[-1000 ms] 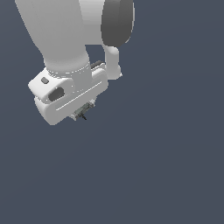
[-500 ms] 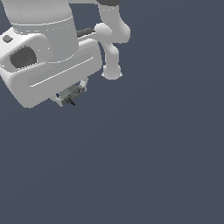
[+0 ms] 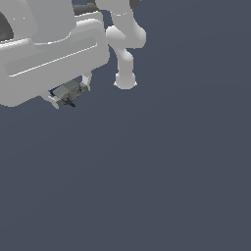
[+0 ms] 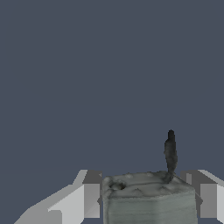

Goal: Pick up the object and move it to a goal position.

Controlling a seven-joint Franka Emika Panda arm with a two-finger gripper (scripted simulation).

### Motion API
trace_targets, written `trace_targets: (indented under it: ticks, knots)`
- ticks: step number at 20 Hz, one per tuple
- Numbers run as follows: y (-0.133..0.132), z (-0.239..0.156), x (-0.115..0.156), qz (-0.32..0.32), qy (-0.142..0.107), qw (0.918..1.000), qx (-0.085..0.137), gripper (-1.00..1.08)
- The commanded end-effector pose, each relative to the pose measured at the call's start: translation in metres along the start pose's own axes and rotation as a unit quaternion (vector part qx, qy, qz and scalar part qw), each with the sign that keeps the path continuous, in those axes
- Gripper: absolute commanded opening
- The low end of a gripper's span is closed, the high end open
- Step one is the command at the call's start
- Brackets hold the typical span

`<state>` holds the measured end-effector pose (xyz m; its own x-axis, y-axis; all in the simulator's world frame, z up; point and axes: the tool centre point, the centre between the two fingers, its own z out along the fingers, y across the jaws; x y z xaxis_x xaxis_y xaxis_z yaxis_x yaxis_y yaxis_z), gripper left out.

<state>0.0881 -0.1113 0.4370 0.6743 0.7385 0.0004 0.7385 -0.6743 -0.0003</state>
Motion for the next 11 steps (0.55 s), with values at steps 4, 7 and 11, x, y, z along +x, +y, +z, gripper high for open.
trace_targets:
  ticks: [4,7,11]
  knots:
    - [0.0023,-0.0087,-0.0001,0.000,0.000,1.0000,0.000,-1.00]
    - [0.0030,-0.0106,0.0000,0.000,0.000,1.0000,0.000,-1.00]
    - [0.0034,-0.0115,0.0000,0.000,0.000,1.0000,0.000,-1.00]
